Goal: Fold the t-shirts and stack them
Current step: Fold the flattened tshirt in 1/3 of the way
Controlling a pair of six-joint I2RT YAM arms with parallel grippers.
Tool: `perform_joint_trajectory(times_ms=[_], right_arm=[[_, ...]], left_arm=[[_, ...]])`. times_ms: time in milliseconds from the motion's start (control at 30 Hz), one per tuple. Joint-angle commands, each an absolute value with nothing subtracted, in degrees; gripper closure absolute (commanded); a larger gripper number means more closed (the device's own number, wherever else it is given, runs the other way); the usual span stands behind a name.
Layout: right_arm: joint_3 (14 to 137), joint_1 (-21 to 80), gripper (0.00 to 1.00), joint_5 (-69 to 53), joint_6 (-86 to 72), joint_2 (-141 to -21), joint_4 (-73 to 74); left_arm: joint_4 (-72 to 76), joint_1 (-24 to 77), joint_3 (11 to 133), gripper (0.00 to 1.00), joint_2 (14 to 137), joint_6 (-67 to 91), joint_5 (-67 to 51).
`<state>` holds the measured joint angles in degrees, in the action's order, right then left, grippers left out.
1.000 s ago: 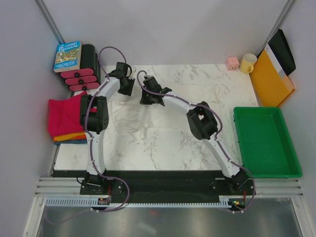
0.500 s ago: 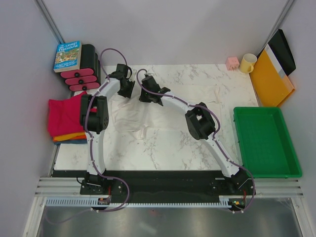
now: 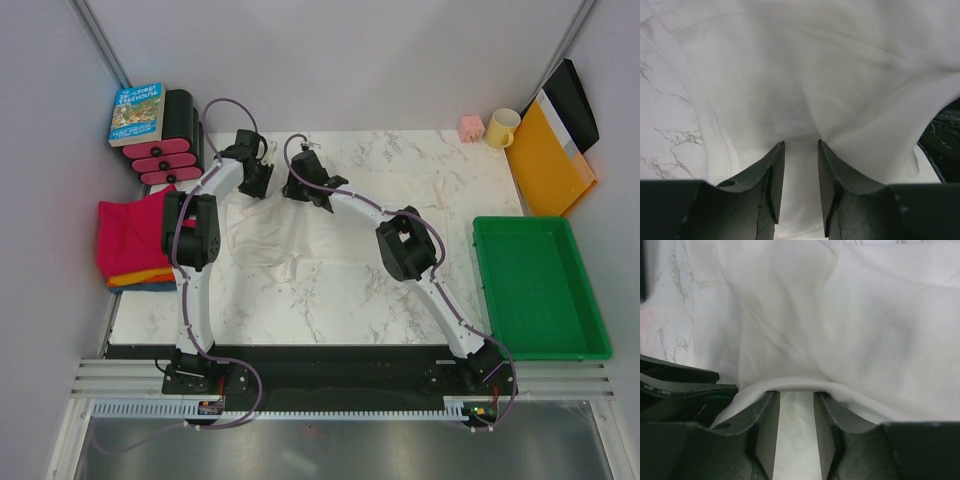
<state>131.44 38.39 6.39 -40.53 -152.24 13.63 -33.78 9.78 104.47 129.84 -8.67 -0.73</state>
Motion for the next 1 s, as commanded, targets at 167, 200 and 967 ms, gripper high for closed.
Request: perform_joint_trajectory(times_ms=[167, 200, 967], right_arm=[[127.1, 38.7, 0.55, 5.9, -40.7, -148.0, 6.9], [127.2, 38.7, 0.55, 4.8, -40.9, -148.1, 6.9], [127.4, 39.6, 0.84, 3.5, -40.9, -150.0, 9.6]], left_arm=[[-33.7, 9.8, 103.8, 0.61, 131.0, -10.2, -2.9], [-33.7, 9.8, 103.8, 0.61, 131.0, -10.0, -3.0], [-33.7, 9.8, 103.2, 0.61, 131.1, -9.8, -2.8]])
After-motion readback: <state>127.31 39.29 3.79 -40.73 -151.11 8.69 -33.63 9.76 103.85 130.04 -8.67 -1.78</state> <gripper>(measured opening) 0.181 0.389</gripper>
